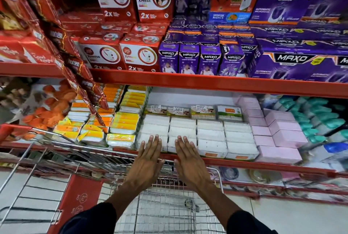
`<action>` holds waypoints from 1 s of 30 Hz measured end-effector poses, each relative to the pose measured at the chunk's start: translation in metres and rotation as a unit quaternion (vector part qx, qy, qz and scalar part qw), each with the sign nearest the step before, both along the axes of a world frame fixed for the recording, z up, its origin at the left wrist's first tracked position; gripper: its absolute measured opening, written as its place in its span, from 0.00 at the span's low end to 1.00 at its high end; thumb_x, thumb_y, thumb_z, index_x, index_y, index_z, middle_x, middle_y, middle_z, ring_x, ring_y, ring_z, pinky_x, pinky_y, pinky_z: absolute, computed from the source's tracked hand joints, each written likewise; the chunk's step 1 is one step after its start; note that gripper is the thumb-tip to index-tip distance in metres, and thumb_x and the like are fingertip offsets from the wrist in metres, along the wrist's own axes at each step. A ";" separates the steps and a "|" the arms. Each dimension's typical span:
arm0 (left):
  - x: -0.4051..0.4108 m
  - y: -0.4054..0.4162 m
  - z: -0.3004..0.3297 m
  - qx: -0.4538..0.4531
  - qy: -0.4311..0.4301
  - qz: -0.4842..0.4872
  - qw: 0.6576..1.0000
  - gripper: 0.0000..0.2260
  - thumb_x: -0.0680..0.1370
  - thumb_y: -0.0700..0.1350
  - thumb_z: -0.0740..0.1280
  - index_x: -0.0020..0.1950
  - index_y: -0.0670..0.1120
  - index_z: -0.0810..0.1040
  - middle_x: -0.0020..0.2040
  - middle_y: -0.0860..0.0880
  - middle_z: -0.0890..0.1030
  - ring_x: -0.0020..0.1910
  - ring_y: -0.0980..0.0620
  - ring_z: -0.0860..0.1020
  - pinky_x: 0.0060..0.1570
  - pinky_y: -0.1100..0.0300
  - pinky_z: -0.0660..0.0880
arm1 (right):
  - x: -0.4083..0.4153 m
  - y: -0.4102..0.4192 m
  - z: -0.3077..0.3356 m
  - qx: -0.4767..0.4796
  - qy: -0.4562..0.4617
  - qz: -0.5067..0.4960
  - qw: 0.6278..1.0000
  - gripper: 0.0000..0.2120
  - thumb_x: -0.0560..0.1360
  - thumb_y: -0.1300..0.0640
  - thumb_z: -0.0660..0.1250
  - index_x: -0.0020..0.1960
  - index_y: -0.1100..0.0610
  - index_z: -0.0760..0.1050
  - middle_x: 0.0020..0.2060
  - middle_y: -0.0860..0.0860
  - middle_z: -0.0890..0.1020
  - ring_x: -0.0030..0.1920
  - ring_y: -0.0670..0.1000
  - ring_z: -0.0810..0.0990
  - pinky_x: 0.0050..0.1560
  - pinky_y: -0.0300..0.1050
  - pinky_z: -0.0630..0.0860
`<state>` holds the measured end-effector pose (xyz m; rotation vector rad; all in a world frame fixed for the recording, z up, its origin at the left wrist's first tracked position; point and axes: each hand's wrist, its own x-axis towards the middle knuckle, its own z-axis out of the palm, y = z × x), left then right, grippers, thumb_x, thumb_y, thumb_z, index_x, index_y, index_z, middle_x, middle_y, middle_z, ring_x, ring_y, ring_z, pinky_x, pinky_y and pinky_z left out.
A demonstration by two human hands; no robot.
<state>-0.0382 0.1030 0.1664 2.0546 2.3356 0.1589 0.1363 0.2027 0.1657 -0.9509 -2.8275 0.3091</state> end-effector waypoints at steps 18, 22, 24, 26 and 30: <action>0.129 0.072 0.006 0.008 0.011 -0.119 0.993 0.26 0.84 0.50 0.52 0.79 0.42 0.51 0.80 0.43 0.51 0.79 0.45 0.45 0.74 0.47 0.46 | 0.148 0.051 0.021 -0.018 0.010 -0.173 0.985 0.31 0.77 0.54 0.52 0.77 0.60 0.48 0.78 0.56 0.50 0.78 0.55 0.46 0.76 0.52 0.51; 0.139 0.076 0.005 0.000 0.017 -0.112 0.994 0.26 0.83 0.50 0.53 0.78 0.41 0.54 0.79 0.43 0.54 0.78 0.44 0.48 0.73 0.47 0.47 | 0.157 0.055 0.018 -0.028 -0.017 -0.169 0.985 0.33 0.75 0.48 0.41 0.77 0.61 0.47 0.77 0.55 0.46 0.78 0.55 0.46 0.77 0.52 0.50; 0.143 0.075 0.007 -0.004 0.025 -0.106 0.994 0.27 0.82 0.50 0.54 0.78 0.41 0.56 0.79 0.42 0.56 0.78 0.45 0.49 0.73 0.47 0.48 | 0.157 0.054 0.019 -0.030 -0.027 -0.168 0.985 0.34 0.74 0.48 0.40 0.77 0.62 0.46 0.77 0.56 0.47 0.78 0.55 0.47 0.77 0.53 0.51; 0.145 0.074 0.010 -0.007 0.024 -0.105 0.994 0.27 0.81 0.50 0.55 0.78 0.41 0.56 0.79 0.42 0.57 0.78 0.45 0.49 0.73 0.47 0.48 | 0.157 0.053 0.020 -0.037 -0.026 -0.169 0.985 0.34 0.74 0.49 0.41 0.77 0.63 0.48 0.77 0.57 0.49 0.78 0.56 0.48 0.77 0.54 0.52; 0.146 0.072 0.031 0.037 0.020 -0.092 0.995 0.28 0.81 0.50 0.55 0.79 0.41 0.54 0.80 0.42 0.55 0.79 0.45 0.46 0.74 0.45 0.47 | 0.152 0.054 0.039 0.000 0.014 -0.157 0.988 0.31 0.77 0.52 0.48 0.77 0.63 0.50 0.75 0.56 0.47 0.77 0.57 0.51 0.77 0.56 0.53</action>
